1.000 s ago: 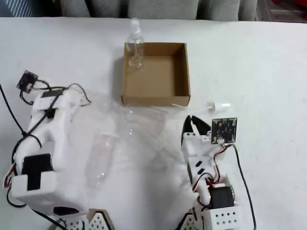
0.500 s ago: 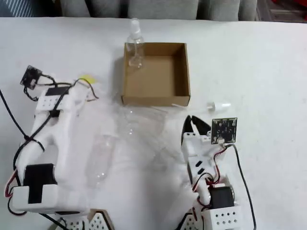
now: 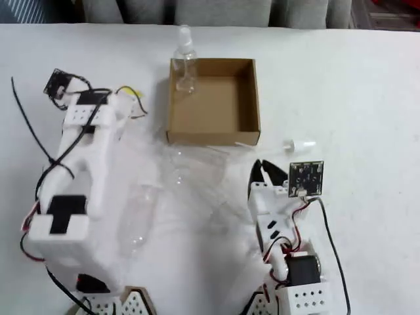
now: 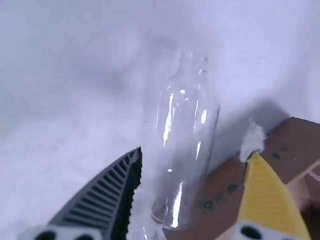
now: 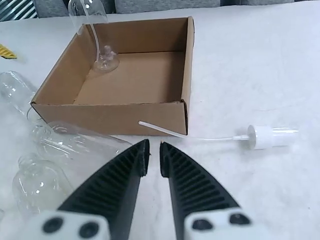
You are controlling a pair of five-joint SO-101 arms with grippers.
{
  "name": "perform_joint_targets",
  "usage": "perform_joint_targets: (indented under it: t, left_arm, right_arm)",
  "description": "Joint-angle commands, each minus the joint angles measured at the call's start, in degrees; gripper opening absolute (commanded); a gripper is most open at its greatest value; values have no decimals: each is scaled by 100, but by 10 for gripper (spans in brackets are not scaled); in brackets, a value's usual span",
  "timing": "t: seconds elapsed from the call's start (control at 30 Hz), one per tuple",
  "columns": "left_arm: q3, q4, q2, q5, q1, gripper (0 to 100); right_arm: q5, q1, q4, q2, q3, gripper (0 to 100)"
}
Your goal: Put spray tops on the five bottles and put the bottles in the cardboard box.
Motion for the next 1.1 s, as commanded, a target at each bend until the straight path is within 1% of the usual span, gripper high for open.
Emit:
perform_joint_targets:
  t: [0.0, 0.1, 0.33, 0.77, 0.97, 1.03, 1.07]
  left_arm:
    - [-888, 193, 453, 53, -119, 309]
    - [-1354, 316, 884, 35, -215, 309]
    - [-2629, 976, 1877, 18, -330, 306]
    - [-5020, 1996, 3705, 9, -365, 306]
    - [-6057, 2611, 4374, 9, -356, 304]
    - [-6365, 2857, 4541, 0, -347, 276]
    - [-6523, 2980, 4611, -62, -347, 238]
  right_arm:
    - [70, -57, 13, -13, 53, 17]
    - [70, -57, 13, -13, 53, 17]
    - [70, -57, 31, -13, 53, 17]
    - [70, -66, 31, -13, 53, 17]
    - [70, -66, 31, -13, 53, 17]
    - [70, -66, 31, -13, 53, 17]
    - [70, -66, 31, -13, 53, 17]
